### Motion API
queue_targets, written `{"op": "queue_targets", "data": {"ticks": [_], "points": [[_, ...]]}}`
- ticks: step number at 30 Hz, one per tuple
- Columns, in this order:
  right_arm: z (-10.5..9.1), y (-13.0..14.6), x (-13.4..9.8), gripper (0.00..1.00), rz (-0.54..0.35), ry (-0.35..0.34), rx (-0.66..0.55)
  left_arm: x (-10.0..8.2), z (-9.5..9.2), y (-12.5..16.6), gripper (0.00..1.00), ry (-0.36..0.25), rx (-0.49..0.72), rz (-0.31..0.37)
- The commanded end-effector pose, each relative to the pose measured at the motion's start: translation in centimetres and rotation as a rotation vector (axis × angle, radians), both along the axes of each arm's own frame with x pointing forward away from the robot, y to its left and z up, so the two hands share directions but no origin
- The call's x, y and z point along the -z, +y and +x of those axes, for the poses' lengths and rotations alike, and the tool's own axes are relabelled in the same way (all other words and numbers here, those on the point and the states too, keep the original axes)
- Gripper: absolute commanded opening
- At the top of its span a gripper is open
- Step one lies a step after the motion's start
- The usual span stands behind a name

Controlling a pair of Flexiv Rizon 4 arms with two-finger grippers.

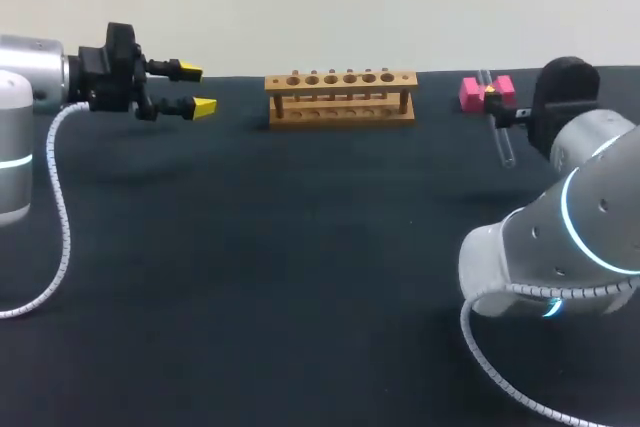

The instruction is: Grasp the test tube, adjust it, and insert it.

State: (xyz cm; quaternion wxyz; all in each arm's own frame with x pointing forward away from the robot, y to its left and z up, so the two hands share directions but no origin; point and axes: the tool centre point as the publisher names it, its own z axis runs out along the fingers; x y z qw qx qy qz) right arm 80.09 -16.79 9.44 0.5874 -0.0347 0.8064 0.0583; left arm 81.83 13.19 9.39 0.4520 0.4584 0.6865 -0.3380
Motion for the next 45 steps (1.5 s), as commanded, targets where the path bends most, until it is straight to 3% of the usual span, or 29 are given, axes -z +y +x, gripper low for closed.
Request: {"op": "queue_targets", "data": {"ticks": [1, 13, 24, 45], "points": [[0.1, -0.2, 0.2, 1.00, 0.019, -0.103, -0.034, 0.1, -0.1, 0.1, 1.00, -0.005, 0.000, -0.003], [0.7, 1.0, -0.9, 1.00, -0.053, 0.120, -0.043, 0.1, -0.1, 0.1, 1.00, -0.005, 0.000, -0.003], [1.7, 2.1, 1.0, 1.00, -0.052, 0.257, -0.016, 0.1, -0.1, 0.1, 1.00, -0.005, 0.000, -0.003], [3.7, 2.1, 4.6, 1.00, -0.048, 0.376, 0.009, 0.1, -0.1, 0.1, 1.00, -0.005, 0.000, -0.003]]}}
